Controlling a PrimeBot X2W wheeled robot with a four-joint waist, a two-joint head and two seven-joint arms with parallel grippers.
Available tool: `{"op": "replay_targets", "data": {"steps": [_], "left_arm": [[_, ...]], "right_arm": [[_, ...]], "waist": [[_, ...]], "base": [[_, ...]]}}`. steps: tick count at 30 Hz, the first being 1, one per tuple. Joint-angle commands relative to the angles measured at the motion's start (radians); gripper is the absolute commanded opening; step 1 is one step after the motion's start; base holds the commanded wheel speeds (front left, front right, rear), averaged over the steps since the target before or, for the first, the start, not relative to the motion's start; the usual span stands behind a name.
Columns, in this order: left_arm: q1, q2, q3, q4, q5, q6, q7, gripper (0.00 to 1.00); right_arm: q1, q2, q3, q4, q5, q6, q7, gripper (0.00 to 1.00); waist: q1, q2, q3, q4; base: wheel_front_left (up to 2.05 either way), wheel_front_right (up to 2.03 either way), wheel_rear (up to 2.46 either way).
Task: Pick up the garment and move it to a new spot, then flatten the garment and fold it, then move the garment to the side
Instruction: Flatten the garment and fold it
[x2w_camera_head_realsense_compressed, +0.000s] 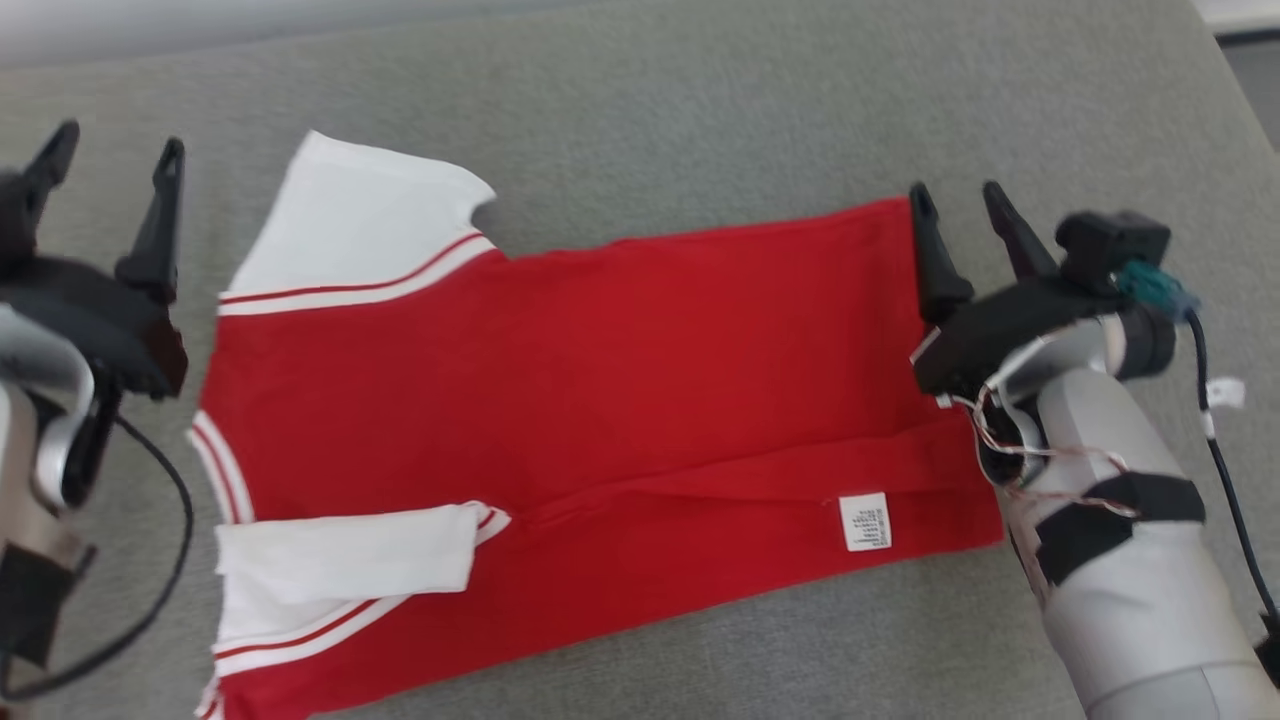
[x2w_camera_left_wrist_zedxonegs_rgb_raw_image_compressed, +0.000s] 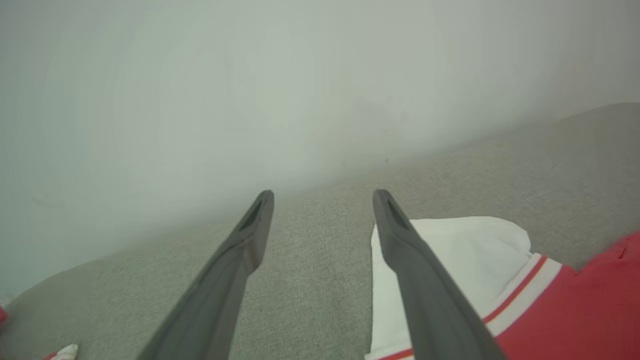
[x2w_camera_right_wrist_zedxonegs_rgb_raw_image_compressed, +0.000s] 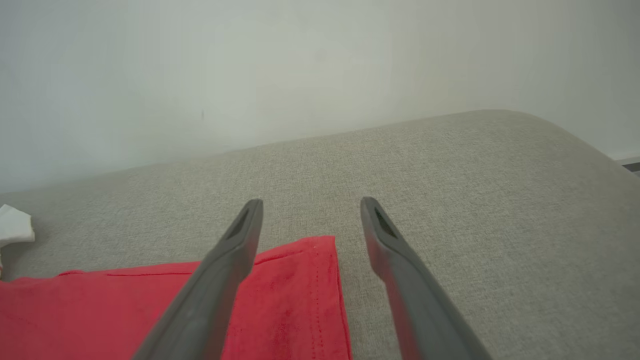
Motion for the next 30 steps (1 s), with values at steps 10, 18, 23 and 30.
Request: {"op": "replay_targets", "data": {"steps": [10, 18, 23, 30], "left_arm": [[-0.230, 0.056, -0.207, 0.154, -0.110, 0.002, 0.127, 1.00], [-0.318, 0.065, -0.313, 0.267, -0.150, 0.002, 0.163, 1.00], [-0.362, 0.070, -0.354, 0.331, -0.161, 0.002, 0.163, 1.00], [-0.409, 0.055, -0.405, 0.386, -0.200, 0.002, 0.148, 1.00]], "right_arm": [[-0.151, 0.042, 0.071, 0.137, 0.022, -0.002, 0.024, 1.00], [-0.223, 0.070, 0.131, 0.209, 0.042, -0.002, 0.026, 1.00], [-0.256, 0.079, 0.168, 0.243, 0.059, -0.002, 0.027, 1.00], [-0.295, 0.083, 0.213, 0.277, 0.085, -0.002, 0.023, 1.00]], "waist": [[-0.0004, -0.0003, 0.120, -0.104], [-0.0004, -0.0003, 0.143, -0.128], [-0.0004, -0.0003, 0.158, -0.135], [-0.0004, -0.0003, 0.181, -0.131]], "base": [[0.00, 0.00, 0.00], [0.00, 0.00, 0.00], [0.00, 0.00, 0.00], [0.00, 0.00, 0.00]]}}
